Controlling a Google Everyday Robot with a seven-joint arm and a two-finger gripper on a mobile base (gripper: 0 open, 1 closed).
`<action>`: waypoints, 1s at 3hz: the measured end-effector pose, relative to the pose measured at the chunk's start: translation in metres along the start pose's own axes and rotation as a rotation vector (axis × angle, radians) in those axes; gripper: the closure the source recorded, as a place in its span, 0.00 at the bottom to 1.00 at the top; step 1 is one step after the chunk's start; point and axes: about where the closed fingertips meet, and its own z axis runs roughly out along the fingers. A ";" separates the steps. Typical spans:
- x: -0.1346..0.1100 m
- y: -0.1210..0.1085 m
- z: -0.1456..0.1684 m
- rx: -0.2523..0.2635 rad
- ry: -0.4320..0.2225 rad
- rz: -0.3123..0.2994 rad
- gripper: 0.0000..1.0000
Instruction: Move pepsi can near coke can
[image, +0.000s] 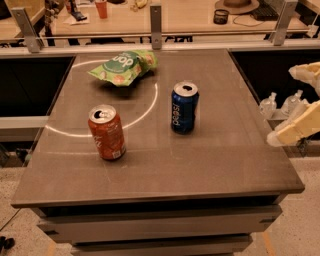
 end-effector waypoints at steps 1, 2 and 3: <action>-0.019 -0.002 0.013 0.010 -0.197 -0.019 0.00; -0.034 0.004 0.032 -0.007 -0.296 -0.035 0.00; -0.048 0.007 0.086 -0.063 -0.369 -0.058 0.00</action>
Offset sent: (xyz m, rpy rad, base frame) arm 0.0330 0.0703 -0.0217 0.3045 -0.1886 0.1386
